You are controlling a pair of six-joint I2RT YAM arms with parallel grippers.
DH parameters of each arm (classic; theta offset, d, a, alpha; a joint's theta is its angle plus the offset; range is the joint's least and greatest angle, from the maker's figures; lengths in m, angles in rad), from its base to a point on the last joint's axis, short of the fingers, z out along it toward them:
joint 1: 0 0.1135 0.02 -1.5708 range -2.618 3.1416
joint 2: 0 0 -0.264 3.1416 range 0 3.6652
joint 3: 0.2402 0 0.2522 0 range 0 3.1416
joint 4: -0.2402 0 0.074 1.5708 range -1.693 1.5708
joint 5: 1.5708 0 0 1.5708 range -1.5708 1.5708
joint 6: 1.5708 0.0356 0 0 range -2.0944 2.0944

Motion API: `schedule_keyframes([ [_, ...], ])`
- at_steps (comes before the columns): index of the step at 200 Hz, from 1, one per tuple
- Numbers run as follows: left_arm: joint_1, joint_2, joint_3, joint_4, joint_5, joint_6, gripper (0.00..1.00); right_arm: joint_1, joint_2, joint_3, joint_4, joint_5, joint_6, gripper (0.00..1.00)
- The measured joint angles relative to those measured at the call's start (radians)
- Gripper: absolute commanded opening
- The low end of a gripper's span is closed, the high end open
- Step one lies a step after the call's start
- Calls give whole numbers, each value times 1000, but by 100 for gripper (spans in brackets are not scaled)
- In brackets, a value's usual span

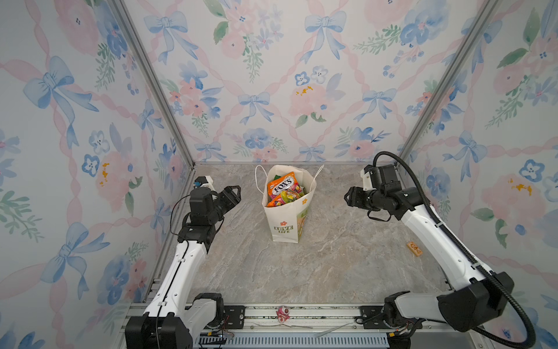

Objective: Place the snacks into the paper bag

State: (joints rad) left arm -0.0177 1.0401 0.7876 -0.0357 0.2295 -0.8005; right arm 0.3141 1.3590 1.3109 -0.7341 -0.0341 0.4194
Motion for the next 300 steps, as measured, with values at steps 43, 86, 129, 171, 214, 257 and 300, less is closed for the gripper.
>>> schedule_keyframes([
  [43,0,27,-61,77,-26,10,98,1,64,-70,127,16,-12,77],
  [86,-26,134,-74,118,-71,52,98,14,114,-123,266,74,-26,78],
  [129,-83,190,-88,174,-107,87,98,119,211,-130,349,146,-7,79],
  [171,-101,218,-108,205,-129,89,98,222,340,-34,379,188,19,79],
  [214,-159,301,-107,265,-147,101,98,257,392,19,398,227,32,79],
  [257,-230,416,-92,292,-156,101,98,259,392,19,399,240,45,79],
  [300,-276,426,-44,296,-191,108,98,280,416,48,394,271,45,79],
])
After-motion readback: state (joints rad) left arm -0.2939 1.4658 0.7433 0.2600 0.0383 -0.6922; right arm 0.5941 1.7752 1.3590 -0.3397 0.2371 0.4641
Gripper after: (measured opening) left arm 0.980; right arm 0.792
